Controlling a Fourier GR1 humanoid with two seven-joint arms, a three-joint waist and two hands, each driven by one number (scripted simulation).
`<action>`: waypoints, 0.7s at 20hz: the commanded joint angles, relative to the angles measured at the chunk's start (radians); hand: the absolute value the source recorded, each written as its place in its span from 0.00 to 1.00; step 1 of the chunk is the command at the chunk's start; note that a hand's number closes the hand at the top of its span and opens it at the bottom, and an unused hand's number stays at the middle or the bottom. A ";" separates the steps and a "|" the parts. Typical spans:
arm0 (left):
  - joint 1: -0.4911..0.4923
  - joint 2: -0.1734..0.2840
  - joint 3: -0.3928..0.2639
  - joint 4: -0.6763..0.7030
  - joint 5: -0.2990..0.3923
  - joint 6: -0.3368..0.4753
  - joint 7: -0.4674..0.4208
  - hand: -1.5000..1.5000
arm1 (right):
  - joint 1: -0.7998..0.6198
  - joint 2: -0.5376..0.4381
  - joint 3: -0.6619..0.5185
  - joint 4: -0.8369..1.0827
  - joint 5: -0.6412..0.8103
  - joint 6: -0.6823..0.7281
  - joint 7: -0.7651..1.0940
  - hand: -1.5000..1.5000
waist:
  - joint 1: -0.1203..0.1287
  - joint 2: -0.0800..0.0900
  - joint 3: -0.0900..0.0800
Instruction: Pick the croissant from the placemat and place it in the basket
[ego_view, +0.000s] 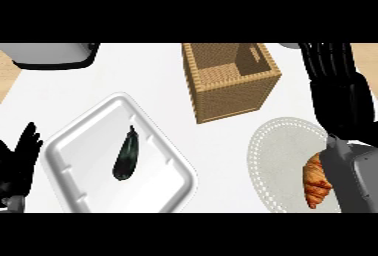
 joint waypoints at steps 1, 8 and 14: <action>-0.048 -0.010 -0.016 -0.020 -0.021 -0.026 0.001 0.50 | 0.019 -0.078 -0.080 0.046 -0.020 0.059 0.033 1.00 | 0.011 0.006 -0.011; -0.178 -0.015 -0.078 -0.087 0.042 -0.155 0.012 0.50 | 0.074 -0.415 0.133 0.175 0.283 0.348 0.053 1.00 | 0.011 0.023 -0.016; -0.218 -0.026 -0.078 -0.026 0.042 -0.177 0.029 0.50 | 0.167 -0.175 0.360 0.102 0.684 -0.041 0.019 0.00 | 0.008 0.007 -0.012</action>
